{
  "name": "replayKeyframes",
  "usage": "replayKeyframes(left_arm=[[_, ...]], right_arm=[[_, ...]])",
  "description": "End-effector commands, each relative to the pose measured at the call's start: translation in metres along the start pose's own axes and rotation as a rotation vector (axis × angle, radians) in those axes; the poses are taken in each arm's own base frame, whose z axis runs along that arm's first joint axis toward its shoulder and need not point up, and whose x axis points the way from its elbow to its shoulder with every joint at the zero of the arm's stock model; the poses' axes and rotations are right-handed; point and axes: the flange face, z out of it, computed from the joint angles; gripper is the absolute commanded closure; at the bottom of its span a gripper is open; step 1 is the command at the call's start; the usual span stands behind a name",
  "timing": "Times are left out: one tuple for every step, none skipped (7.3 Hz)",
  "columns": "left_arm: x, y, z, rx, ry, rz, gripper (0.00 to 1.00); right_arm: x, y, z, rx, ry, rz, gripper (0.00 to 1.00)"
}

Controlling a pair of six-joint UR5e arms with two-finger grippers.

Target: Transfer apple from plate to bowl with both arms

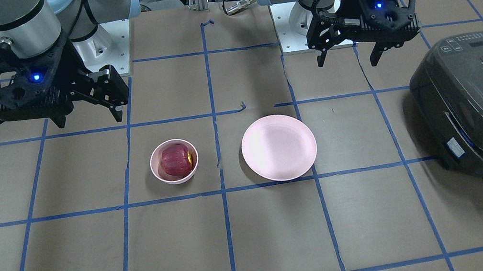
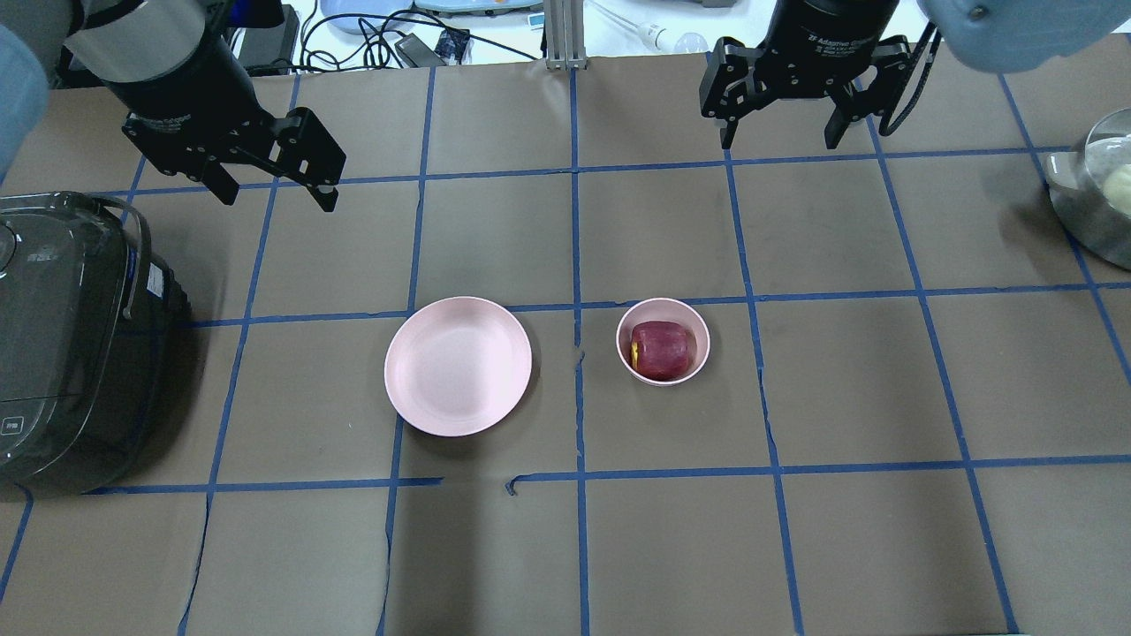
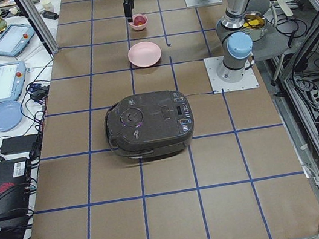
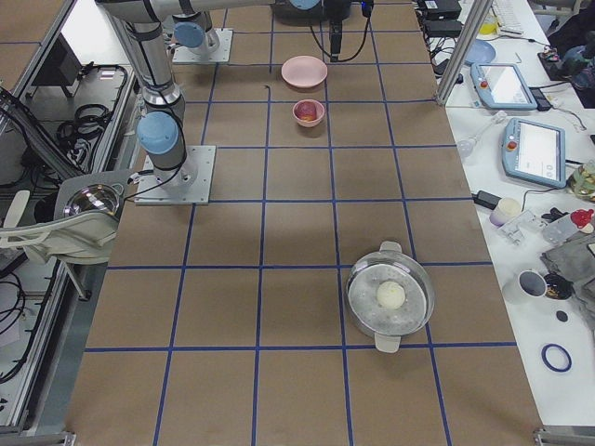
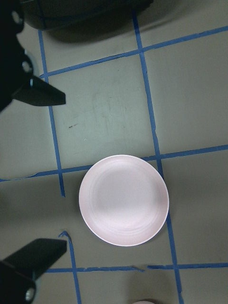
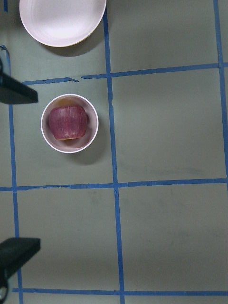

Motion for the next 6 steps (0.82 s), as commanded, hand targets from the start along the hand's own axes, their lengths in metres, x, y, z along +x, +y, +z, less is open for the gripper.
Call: replayKeyframes(left_arm=[[0.0001,0.0009,-0.0015,0.01,-0.003,-0.019,0.0],[-0.002,-0.003,-0.0039,0.022,-0.006,-0.057,0.01],[-0.0046,-0.0047,-0.006,0.032,-0.008,-0.064,0.01],[-0.0046,-0.0046,-0.0053,0.03,-0.007,-0.062,0.0],[-0.0053,-0.0044,-0.0076,0.035,-0.008,-0.065,0.0],[-0.0045,-0.0044,-0.0076,0.035,-0.008,-0.062,0.0]], right_arm=[[0.0,0.0,0.0,0.0,0.0,0.0,0.0],[-0.0001,-0.0002,-0.0002,0.002,0.0,0.0,0.0],[0.0,0.0,0.0,0.0,0.0,0.0,0.0],[0.0008,-0.0003,0.0,0.0,0.0,0.002,0.0],[0.0001,-0.0002,-0.0002,0.002,0.001,0.0,0.0],[0.0001,-0.0002,-0.0002,0.002,0.001,0.0,0.0]])
